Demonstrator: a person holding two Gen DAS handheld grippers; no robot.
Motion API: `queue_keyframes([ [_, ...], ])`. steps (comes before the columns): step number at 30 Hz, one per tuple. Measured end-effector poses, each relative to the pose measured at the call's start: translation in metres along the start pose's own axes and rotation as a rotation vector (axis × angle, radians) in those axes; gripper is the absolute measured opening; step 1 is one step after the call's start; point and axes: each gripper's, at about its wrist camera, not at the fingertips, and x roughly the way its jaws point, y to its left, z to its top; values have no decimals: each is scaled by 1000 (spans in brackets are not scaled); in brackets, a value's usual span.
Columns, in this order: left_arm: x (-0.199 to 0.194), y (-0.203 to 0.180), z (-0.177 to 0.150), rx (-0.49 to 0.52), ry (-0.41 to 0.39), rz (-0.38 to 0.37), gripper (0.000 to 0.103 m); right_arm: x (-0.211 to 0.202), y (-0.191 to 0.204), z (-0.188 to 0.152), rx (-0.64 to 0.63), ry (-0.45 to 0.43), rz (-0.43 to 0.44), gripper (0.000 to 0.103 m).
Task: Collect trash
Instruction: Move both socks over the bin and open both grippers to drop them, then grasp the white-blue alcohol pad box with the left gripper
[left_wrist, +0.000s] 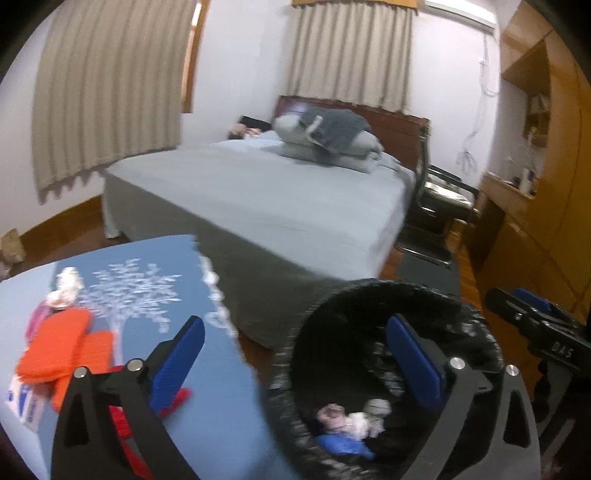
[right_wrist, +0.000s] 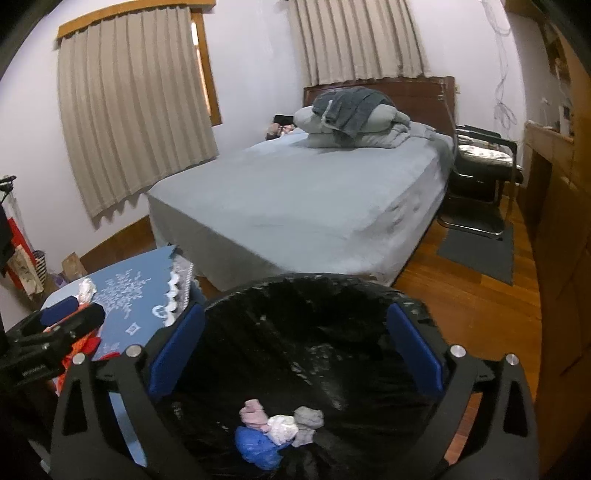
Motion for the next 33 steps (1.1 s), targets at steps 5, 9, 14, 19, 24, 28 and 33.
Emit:
queue_keyframes([
  [5, -19, 41, -5, -47, -21, 109, 97, 9, 37, 1, -27, 17, 59, 97],
  [9, -35, 83, -14, -84, -34, 211, 97, 21, 76, -3, -59, 36, 124, 97],
  [14, -53, 132, -27, -110, -38, 328, 97, 36, 127, -8, -103, 60, 204, 97],
  [19, -69, 185, -44, -170, -26, 436, 97, 50, 175, -13, -140, 80, 267, 97],
  [24, -75, 223, -64, -197, 1, 514, 97, 61, 210, -23, -174, 100, 308, 97],
  [28, -73, 248, -80, -217, 38, 546, 97, 71, 231, -31, -200, 123, 323, 97],
  [33, -66, 266, -92, -239, 77, 545, 97, 81, 246, -39, -223, 141, 323, 97],
])
